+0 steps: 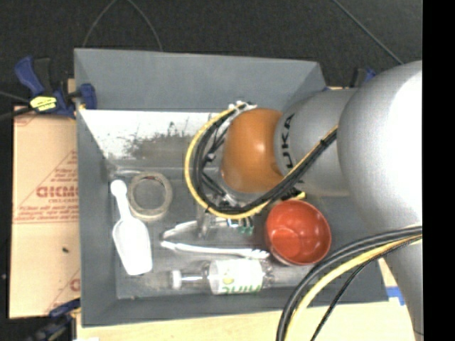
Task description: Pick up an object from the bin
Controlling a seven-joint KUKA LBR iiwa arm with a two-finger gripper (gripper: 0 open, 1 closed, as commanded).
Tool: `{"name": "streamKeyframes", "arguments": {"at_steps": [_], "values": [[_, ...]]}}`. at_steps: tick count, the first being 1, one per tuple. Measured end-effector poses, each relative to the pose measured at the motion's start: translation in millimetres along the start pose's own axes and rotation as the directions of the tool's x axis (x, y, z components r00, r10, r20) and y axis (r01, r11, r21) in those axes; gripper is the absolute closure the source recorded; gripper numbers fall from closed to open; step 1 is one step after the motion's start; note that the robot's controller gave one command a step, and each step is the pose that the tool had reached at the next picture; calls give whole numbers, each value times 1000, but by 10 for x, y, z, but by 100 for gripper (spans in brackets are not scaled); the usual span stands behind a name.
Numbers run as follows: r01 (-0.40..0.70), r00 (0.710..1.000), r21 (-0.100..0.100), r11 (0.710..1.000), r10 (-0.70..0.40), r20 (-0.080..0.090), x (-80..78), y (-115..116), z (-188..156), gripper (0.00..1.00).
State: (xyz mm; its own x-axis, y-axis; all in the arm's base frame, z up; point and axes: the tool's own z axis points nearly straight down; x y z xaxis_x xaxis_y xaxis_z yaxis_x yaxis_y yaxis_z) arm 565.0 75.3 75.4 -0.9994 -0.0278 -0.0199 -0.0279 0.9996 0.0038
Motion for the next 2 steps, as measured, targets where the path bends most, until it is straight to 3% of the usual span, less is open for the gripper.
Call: {"name": "streamKeyframes", "arguments": {"at_steps": [1, 2], "values": [[55, 998, -1, 998, -55, 10, -519, -34, -780, 100], [71, 997, 1, 997, -71, 10, -376, -38, -637, 100]]}}
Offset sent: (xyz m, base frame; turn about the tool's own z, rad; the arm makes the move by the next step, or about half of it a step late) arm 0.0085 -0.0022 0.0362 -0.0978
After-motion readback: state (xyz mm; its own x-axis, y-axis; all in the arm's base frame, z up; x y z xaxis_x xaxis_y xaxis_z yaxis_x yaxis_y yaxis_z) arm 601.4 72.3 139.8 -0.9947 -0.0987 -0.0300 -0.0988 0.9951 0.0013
